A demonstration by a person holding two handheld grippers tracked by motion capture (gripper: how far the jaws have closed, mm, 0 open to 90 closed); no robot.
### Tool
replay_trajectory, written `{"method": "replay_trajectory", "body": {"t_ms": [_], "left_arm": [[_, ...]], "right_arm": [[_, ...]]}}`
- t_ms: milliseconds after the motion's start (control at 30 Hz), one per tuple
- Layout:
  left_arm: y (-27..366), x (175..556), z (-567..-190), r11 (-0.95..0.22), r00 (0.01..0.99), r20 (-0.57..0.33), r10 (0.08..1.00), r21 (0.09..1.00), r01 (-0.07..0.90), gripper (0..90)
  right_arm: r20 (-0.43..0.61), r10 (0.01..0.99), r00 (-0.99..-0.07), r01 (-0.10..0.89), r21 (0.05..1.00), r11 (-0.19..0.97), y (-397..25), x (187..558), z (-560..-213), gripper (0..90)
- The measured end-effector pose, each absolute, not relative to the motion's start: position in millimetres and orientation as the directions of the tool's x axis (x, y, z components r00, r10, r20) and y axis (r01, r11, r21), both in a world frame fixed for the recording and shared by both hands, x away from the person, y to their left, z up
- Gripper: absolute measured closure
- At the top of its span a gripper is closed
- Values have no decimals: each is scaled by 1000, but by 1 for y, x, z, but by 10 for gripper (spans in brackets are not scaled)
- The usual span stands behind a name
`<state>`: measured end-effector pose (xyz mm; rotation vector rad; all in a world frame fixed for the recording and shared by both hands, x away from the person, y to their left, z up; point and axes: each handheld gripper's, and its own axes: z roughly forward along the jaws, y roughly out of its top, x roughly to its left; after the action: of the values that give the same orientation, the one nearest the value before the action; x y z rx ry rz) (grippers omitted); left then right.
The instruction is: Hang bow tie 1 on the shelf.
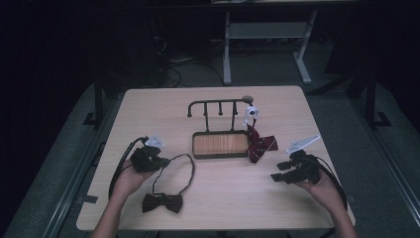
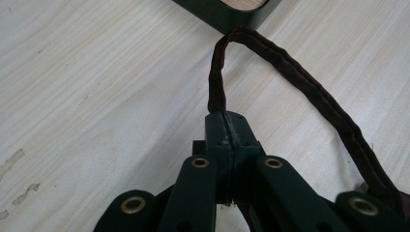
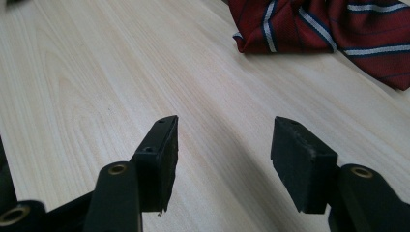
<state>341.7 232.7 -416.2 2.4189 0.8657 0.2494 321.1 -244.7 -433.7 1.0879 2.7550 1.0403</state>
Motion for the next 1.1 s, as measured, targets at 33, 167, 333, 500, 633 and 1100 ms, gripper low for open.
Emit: {"method": "replay_trajectory", "body": {"t_ms": [33,167,333,500,633,1100], "left_arm": [[233,341,-415,-640,776,-11,631,559,528,897],[232,340,-413,-637,776,-10,631,564,525,897],[229,339,-410,-649,784,-2,620,561,515,897],[226,337,-406,-654,788,2,615,560,509,897],[226,335,-402,-662,794,7,608,556,502,897],[228,327,-378,-670,820,7,573,580,463,898]], "right_arm": [[228,610,-759,609,582,539,-245,321,-434,429],[227,607,-761,605,584,541,-245,322,-434,429],[223,607,-763,602,586,542,-247,322,-434,429],[236,616,-752,616,586,527,-251,322,-433,429],[234,615,-753,612,592,524,-253,322,-433,429],[236,621,-747,614,601,511,-257,321,-431,429]]}}
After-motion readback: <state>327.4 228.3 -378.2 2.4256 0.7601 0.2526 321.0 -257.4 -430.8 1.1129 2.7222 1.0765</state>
